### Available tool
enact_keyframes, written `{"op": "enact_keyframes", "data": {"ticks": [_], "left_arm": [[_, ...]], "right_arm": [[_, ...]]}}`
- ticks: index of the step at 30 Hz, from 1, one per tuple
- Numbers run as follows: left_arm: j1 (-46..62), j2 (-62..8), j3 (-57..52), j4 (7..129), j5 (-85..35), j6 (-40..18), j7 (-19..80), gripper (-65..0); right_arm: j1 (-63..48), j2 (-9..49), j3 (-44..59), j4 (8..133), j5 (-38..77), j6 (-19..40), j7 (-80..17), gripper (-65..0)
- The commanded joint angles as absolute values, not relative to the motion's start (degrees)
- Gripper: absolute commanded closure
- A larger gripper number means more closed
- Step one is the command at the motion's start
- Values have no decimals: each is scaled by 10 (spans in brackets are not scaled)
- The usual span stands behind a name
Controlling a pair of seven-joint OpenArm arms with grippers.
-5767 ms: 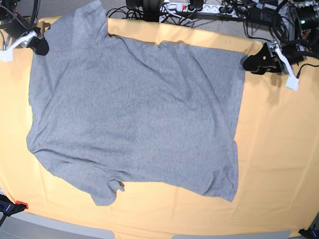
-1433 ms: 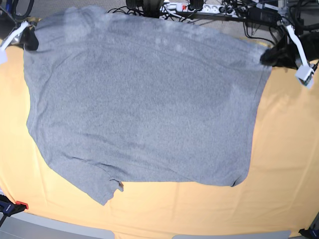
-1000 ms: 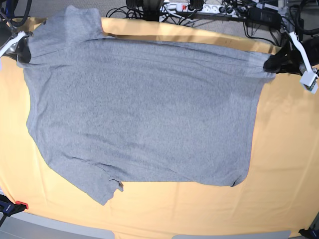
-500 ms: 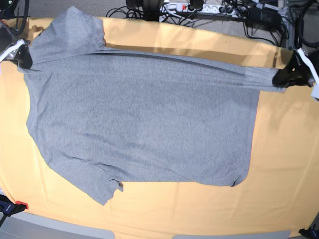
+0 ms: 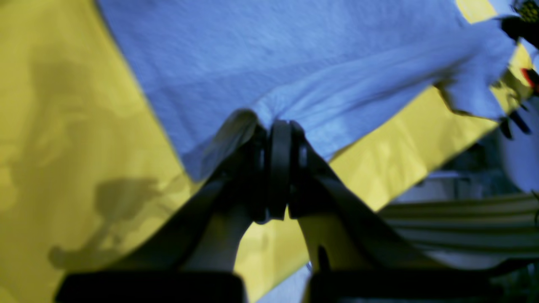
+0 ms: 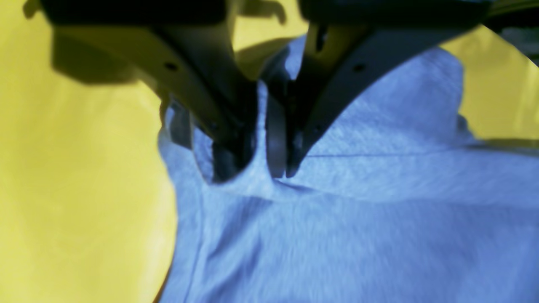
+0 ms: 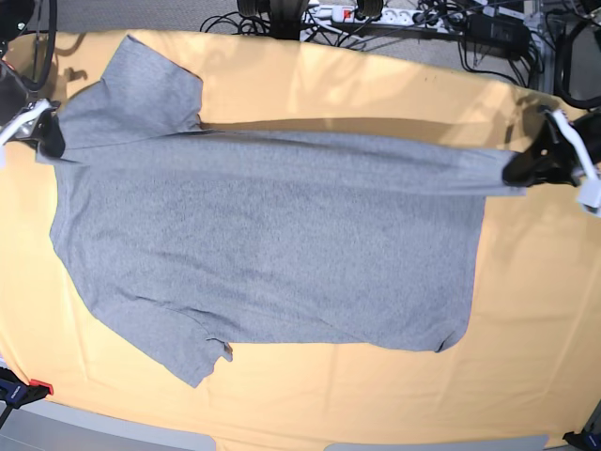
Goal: Layout the t-shirt on the table in an organized manner, then fold the t-shirt properly
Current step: 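Fold the held shoulder edge over toward the hem with both grippers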
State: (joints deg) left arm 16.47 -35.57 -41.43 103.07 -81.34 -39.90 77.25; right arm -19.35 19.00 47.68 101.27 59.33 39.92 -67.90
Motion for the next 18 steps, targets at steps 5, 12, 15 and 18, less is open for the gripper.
{"op": "enact_keyframes", "data": {"ticks": [5, 12, 15, 18], "left_arm": [[132, -370, -369, 1036, -753, -400, 714, 0], [91, -370, -328, 1036, -704, -400, 698, 0], [85, -370, -317, 1036, -661, -400, 671, 0], [85, -370, -317, 1036, -627, -400, 653, 0]], "right_arm": [[-179, 201, 429, 1020, 524, 400, -626, 0], [-161, 200, 416, 1020, 478, 400, -596, 0], [-146, 200, 416, 1020, 453, 400, -588, 0], [-139, 200, 416, 1020, 432, 400, -572, 0]]}}
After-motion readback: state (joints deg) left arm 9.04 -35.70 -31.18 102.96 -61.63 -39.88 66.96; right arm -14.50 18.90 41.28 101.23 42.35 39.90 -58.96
